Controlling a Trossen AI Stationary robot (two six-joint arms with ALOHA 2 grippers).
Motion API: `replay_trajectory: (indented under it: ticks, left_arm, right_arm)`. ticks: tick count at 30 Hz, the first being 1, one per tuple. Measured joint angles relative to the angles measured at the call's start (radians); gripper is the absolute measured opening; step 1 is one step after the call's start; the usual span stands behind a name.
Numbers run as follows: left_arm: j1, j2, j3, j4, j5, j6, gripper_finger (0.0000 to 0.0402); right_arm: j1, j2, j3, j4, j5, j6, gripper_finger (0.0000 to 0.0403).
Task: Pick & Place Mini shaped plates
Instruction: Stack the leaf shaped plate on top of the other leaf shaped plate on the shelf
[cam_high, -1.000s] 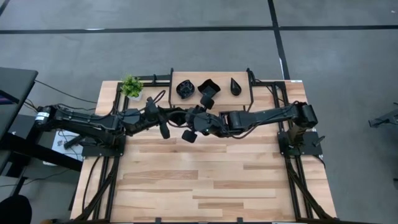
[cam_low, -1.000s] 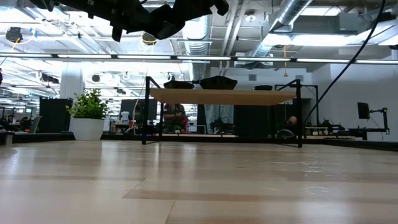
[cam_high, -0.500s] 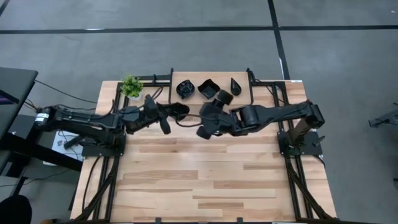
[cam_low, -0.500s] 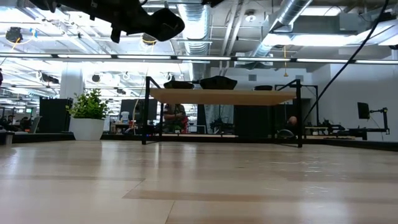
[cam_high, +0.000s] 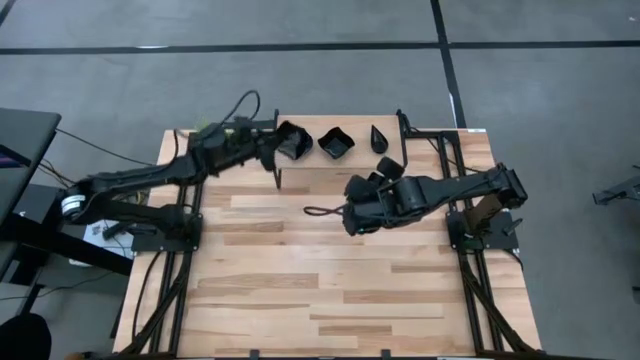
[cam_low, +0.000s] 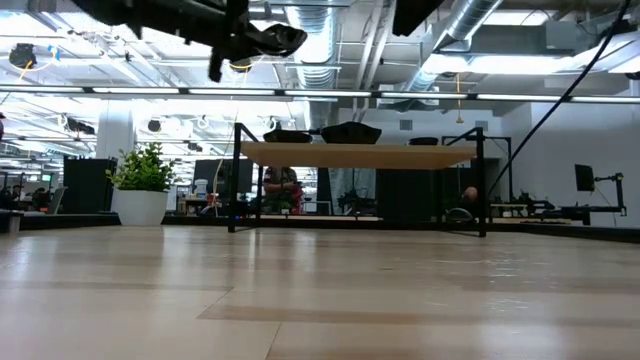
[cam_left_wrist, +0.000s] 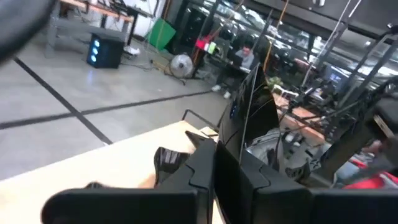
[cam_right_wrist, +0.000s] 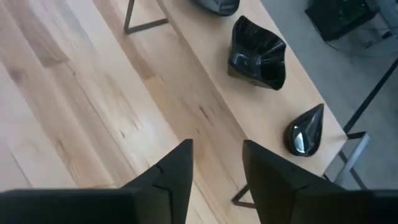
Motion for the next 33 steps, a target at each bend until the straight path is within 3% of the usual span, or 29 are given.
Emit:
replay_trajectory:
  ticks: [9, 14, 22, 33]
  left_arm:
    - [0.160, 0.240, 0.324, -0.326, 0.257, -0.064, 0.0026]
    - [0.220, 0.318, 0.408, -0.455, 0.332, -0.145, 0.0026]
    - [0.279, 0.328, 0.413, -0.565, 0.389, -0.195, 0.0026]
    - [0.296, 0.347, 0.413, -0.608, 0.382, -0.213, 0.0026]
  right_arm:
    - [0.031, 0.000, 0.000, -0.162, 0.012, 0.052, 0.0120]
    - [0.052, -0.062, -0.069, -0.163, 0.063, 0.080, 0.0109]
    - [0.103, -0.353, -0.380, -0.108, 0.070, 0.226, 0.0098]
    - [0.217, -0.802, -0.777, 0.355, 0.050, 0.148, 0.0098]
